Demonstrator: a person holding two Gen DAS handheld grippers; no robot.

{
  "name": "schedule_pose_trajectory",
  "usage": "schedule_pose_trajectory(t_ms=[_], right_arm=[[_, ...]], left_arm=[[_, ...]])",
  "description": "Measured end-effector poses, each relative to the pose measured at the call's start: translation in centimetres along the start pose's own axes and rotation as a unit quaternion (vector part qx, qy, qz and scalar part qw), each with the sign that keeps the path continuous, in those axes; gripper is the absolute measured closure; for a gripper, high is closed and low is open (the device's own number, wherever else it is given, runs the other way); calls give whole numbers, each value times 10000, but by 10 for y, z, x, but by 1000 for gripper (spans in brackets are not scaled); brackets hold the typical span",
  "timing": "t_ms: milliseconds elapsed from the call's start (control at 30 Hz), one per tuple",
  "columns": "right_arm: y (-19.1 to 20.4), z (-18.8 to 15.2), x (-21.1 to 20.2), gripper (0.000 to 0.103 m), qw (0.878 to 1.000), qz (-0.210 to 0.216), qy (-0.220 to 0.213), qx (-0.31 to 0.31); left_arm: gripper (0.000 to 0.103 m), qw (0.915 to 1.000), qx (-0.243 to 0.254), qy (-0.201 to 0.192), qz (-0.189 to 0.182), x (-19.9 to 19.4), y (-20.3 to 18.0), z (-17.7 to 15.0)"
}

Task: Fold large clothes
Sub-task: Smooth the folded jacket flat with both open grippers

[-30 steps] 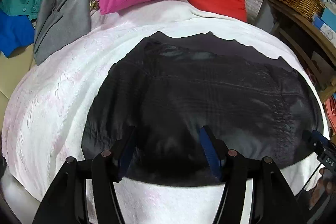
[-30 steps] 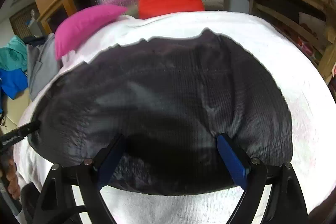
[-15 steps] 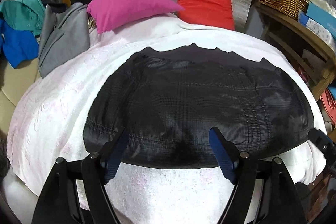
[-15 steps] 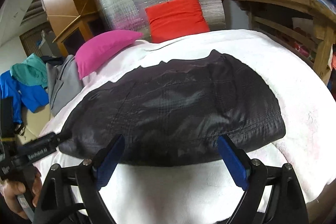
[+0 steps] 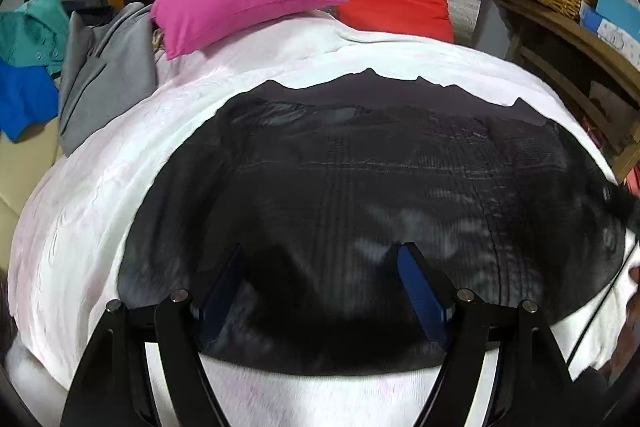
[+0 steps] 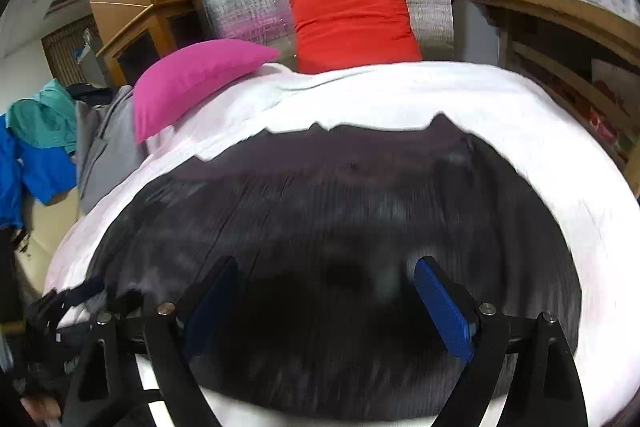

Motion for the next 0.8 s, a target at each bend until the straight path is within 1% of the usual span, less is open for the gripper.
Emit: schedule_pose_trajectory(t_ms=[67,100,133,167,200,267,333,400,467,533,633,733,800], right_arm=[[-5,3,24,10,9995,-178,239,-38],[-11,-2,44,10,9978,-325,571,-48],[-15,-7,58,6,9960,-369,815,-20],[-17,-11,68,5,9948,-351,953,-19],[-16,-11,70,3,9948,-400,932,-116],[-12,-9,69,2,9929,-510,1050,-212],[-12,-3,58,4,9944,-435,961,-69],[-13,4,34,4,9976,-283,631,92],[-16,2,16,3,9987,-189,435,208],[-24,-7,-4,3,9989,-165,299,331],[-34,-20,-28,3,9982,-90,111,580],[-38,-38,-40,3,9974,9,107,713],[-36,-46,-42,3,9981,-107,132,591]], left_arm=[[24,9999,52,126,40,12,-3,-2],[22,9998,84,178,61,19,-4,-4],[21,9997,146,172,92,23,-5,-6],[21,9996,196,147,116,24,-6,-6],[20,9994,286,129,153,26,-7,-7],[19,9992,347,135,158,28,-8,-8],[19,9993,317,151,132,26,-7,-7],[19,9998,166,128,68,16,-3,-4],[19,10000,-11,-2,70,4,3,-3],[19,9998,-93,-107,128,-8,10,-5],[19,9996,-172,-59,228,-18,19,-15],[19,9992,-293,50,284,-21,27,-23],[19,9989,-329,43,324,-23,29,-25]])
Point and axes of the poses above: each gripper's, at about its wrist camera, not at the fingertips, and x roughly the way its jaws point, y to its left, z to its top, the point moved 7 cm from there along x, roughly the way its jaws point, and after that the axes turned 6 degrees about x, right-handed, at the moved point
